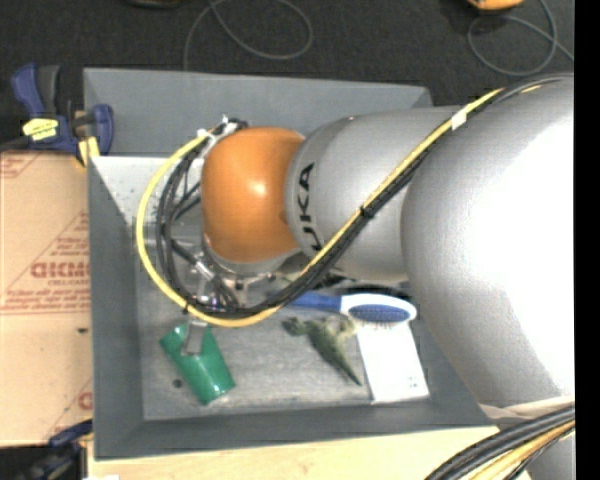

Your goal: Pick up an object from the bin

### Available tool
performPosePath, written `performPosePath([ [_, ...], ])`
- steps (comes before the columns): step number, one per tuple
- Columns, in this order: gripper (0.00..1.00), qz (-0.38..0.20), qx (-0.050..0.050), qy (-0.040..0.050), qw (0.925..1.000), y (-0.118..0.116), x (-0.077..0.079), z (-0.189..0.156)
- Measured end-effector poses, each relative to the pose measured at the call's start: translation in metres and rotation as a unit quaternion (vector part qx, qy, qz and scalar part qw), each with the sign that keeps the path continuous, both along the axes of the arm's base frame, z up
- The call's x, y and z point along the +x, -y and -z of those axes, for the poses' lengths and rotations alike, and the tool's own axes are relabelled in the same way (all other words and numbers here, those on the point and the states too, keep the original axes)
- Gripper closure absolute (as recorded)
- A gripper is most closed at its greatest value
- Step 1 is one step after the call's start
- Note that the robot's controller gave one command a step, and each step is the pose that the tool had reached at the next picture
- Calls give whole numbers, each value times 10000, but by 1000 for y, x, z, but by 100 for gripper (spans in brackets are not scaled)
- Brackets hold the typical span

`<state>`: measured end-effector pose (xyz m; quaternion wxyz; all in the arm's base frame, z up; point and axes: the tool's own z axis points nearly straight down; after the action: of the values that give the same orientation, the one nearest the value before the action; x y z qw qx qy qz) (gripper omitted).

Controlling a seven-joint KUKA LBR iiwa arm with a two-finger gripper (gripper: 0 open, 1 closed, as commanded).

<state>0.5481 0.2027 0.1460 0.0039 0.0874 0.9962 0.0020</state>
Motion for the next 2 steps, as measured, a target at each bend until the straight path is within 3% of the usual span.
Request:
performPosePath([
  [1,0,254,-27,-57,9997,24,-37,20],
  [2,0,273,-13,-34,9996,27,-47,13],
])
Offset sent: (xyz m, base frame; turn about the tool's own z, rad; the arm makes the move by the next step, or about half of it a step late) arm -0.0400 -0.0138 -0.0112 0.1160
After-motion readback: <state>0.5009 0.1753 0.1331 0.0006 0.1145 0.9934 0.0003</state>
